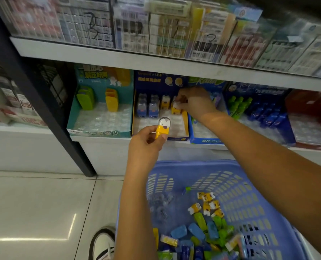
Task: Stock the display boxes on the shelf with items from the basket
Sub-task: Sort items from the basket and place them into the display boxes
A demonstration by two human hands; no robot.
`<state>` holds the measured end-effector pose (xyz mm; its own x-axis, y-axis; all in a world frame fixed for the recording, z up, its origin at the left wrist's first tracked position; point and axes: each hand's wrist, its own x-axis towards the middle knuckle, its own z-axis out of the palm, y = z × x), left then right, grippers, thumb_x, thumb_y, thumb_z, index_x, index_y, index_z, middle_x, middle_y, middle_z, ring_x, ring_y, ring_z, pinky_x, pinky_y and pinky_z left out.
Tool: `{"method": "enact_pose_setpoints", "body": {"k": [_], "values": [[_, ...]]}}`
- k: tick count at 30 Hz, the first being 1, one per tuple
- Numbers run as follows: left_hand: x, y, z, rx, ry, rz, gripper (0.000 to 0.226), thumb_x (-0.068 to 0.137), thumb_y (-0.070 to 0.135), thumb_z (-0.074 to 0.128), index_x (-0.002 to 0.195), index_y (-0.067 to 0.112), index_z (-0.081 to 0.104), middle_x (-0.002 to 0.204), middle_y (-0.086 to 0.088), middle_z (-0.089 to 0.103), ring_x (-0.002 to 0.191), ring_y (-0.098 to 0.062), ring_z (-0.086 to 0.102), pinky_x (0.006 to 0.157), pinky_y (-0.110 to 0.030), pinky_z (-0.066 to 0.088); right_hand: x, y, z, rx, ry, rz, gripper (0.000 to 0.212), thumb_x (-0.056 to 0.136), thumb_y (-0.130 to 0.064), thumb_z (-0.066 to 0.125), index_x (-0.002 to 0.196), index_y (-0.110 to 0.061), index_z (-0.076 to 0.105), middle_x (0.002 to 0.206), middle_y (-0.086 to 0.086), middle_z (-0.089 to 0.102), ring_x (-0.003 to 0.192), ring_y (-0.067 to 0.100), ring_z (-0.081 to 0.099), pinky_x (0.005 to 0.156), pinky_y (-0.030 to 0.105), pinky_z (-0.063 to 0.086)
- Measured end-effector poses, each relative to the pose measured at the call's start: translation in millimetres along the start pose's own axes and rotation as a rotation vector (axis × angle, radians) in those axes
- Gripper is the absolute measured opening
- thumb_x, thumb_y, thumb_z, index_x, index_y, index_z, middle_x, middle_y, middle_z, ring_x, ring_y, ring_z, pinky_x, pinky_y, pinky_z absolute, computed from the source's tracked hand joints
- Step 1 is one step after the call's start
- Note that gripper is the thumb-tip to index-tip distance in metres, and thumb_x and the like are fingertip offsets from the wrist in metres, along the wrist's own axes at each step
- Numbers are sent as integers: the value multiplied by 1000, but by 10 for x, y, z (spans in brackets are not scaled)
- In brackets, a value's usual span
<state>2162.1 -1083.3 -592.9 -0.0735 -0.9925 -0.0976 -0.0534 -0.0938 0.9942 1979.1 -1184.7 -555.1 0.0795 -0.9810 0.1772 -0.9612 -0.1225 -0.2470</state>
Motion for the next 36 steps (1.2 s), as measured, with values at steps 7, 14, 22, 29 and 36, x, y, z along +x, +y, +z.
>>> {"method": "enact_pose_setpoints", "body": {"k": [7, 14, 22, 29, 36], "values": [[3, 18, 1, 31, 64, 23, 23, 89, 21, 64, 112, 20, 65, 98, -3, 69, 92, -20, 64, 83, -34, 54, 41, -113, -30, -292, -99, 8, 28, 88, -9, 55, 115, -8, 61, 127, 17, 50, 118, 33, 47, 91, 34, 42], [0, 14, 40, 95, 134, 134, 17, 90, 20, 63, 105, 27, 63, 94, 9, 66, 86, -4, 61, 71, -10, 46, -529, -334, -101, 725, -218, 117, 19, 94, -19, 55, 110, -14, 64, 96, 2, 68, 71, 10, 62, 66, 19, 52], [120, 75, -4, 185, 28, 290, 27, 91, 20, 62, 117, 20, 65, 100, 5, 69, 89, -2, 62, 73, -8, 48, -571, -391, -310, 633, -224, -54, 23, 81, -23, 73, 102, -22, 64, 101, 2, 66, 89, 20, 64, 82, 35, 55], [123, -93, 229, 753, -128, 213, 61, 95, 32, 53, 149, 14, 29, 154, -4, 31, 142, -21, 23, 114, -31, 21, -133, -199, -150, 273, 38, 54, 19, 85, -14, 67, 103, -9, 61, 102, 6, 65, 92, 18, 60, 76, 23, 46], [177, -146, 201, 802, -219, 194, 58, 97, 31, 51, 147, 12, 31, 157, -1, 22, 145, -21, 15, 117, -27, -2, 70, -148, 130, 171, 15, -45, 20, 82, -15, 70, 99, -7, 64, 101, 10, 68, 90, 20, 60, 70, 18, 37]]}}
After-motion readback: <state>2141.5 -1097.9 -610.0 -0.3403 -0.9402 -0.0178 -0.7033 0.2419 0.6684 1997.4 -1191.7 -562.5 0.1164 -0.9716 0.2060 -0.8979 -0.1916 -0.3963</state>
